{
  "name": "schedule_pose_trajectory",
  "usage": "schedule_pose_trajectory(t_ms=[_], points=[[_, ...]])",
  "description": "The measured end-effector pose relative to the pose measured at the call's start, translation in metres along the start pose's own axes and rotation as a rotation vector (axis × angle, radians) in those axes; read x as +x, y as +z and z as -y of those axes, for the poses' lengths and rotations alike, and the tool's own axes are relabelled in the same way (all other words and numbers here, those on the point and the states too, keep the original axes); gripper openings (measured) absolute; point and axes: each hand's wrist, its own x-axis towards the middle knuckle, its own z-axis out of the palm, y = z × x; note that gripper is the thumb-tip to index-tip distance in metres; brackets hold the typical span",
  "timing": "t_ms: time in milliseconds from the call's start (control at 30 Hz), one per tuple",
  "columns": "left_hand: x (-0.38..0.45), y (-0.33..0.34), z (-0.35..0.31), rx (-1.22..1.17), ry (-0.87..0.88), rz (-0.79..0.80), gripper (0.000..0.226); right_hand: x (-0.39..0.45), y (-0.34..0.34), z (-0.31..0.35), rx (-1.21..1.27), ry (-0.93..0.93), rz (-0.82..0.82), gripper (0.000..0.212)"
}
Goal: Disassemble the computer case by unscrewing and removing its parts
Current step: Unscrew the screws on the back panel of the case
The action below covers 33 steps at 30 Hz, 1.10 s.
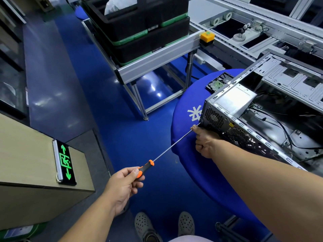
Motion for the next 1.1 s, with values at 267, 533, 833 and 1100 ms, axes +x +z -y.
schedule_pose_trajectory(t_ms=[267,533,833,1100], points=[[-0.004,0.007,-0.004,0.069,-0.162,-0.087,0.055,0.001,-0.001,-0.001,0.003,0.004,-0.005,0.014],[-0.005,0.011,0.0,0.048,-0.109,-0.057,0.046,0.003,0.0,-0.002,0.01,0.0,0.003,0.018],[-0.01,0.015,0.001,0.338,0.251,-0.149,0.032,0.001,-0.001,-0.001,0.011,0.003,0.011,0.019],[-0.01,0.01,0.006,0.355,0.258,-0.112,0.026,0.001,-0.001,0.0,0.023,0.002,0.018,0.017]])
